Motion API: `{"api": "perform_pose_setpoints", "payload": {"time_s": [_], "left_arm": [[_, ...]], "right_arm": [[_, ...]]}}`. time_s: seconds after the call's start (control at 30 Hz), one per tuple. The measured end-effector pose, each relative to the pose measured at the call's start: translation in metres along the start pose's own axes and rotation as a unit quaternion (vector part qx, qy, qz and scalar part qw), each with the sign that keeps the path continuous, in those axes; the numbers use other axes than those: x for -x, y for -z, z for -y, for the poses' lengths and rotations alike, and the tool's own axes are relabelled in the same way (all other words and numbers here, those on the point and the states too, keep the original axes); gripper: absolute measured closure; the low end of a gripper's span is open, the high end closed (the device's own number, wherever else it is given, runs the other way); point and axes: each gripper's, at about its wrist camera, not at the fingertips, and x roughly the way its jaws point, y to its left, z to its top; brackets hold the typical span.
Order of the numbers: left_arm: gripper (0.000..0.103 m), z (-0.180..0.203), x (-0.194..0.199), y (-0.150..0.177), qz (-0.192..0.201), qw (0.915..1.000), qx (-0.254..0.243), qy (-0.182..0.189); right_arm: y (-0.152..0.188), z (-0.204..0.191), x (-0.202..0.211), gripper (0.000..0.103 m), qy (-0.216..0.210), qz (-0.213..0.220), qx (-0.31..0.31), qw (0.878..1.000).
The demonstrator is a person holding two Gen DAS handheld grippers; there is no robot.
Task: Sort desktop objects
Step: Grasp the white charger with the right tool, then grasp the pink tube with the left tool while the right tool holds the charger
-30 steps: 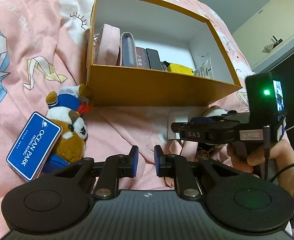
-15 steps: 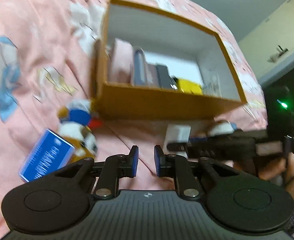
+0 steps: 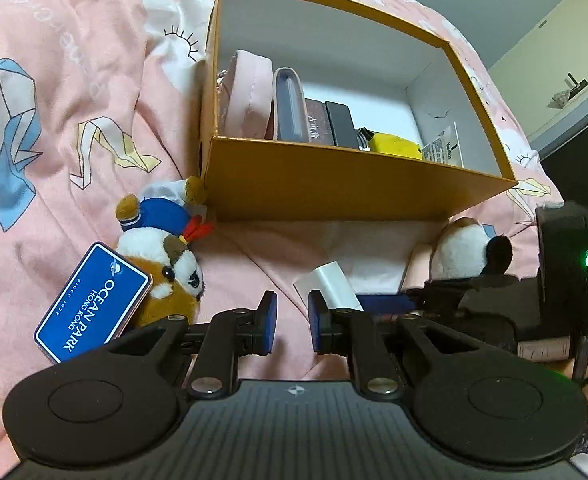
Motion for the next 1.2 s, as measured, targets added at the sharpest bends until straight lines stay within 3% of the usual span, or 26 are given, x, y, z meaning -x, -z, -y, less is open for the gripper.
{"api": "perform_pose_setpoints", "payload": {"time_s": [0.1, 0.37, 0.47, 0.63, 0.9, 1.03, 1.2], "left_arm": [[0.085, 0.0, -0.001, 0.001, -0.003, 1.0, 0.0, 0.0], [0.085, 0.011, 0.002, 0.001, 0.002, 0.9999, -0.016, -0.004], [0.085, 0.01, 0.001, 0.002, 0.008, 0.9998, -0.016, -0.006], [0.085, 0.011, 0.005, 0.003, 0.014, 0.9997, -0.019, -0.011], [0.085, 0.034, 0.02, -0.01, 0.041, 0.9971, -0.063, -0.012], [0.085, 0.044, 0.026, -0.017, 0.052, 0.9954, -0.081, -0.002], [0.085, 0.042, 0.026, -0.022, 0.037, 0.9958, -0.072, 0.042]], "right_arm": [[0.006, -0.007, -0.007, 0.067, 0.019, -0.008, 0.007, 1.0], [0.0, -0.004, 0.038, 0.069, 0.027, 0.057, 0.033, 0.997], [-0.008, -0.01, 0.044, 0.069, 0.014, 0.074, 0.04, 0.996], [-0.009, -0.002, 0.056, 0.069, 0.006, 0.066, 0.023, 0.998], [-0.02, 0.009, 0.106, 0.069, -0.014, 0.102, 0.03, 0.994], [-0.026, 0.016, 0.132, 0.069, -0.014, 0.115, 0.032, 0.993], [-0.029, 0.032, 0.164, 0.069, -0.007, 0.138, 0.017, 0.99]]}}
